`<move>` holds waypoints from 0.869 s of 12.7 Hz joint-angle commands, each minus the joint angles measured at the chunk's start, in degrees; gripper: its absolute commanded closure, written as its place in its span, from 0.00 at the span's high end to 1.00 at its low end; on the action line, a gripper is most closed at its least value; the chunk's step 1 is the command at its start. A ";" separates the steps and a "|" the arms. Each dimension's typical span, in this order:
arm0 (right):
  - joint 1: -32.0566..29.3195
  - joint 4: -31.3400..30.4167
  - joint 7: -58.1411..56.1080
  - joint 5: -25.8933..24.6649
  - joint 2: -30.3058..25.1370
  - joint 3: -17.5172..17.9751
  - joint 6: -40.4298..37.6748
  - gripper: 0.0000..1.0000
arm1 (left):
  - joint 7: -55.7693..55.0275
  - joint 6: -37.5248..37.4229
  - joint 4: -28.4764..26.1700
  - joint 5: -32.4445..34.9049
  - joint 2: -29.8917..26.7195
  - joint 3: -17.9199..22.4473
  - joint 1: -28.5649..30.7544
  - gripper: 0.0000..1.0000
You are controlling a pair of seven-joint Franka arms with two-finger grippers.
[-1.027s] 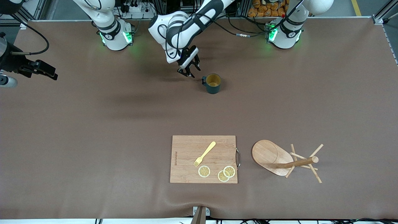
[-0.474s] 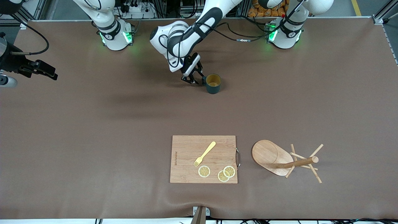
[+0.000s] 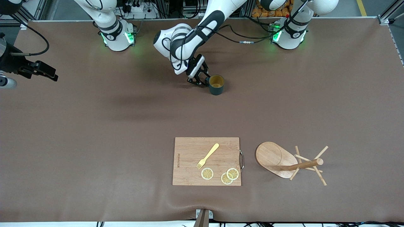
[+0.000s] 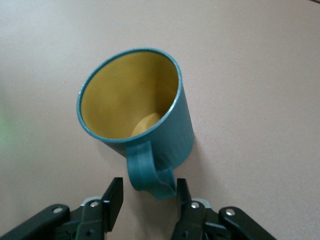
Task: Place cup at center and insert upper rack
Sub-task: 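Lower the left gripper and grasp the teal mug handle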
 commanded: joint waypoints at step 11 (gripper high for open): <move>-1.42 -0.45 0.62 0.50 -0.91 -0.38 0.03 1.00 | 1.28 -1.44 2.08 0.72 1.48 2.05 0.16 0.18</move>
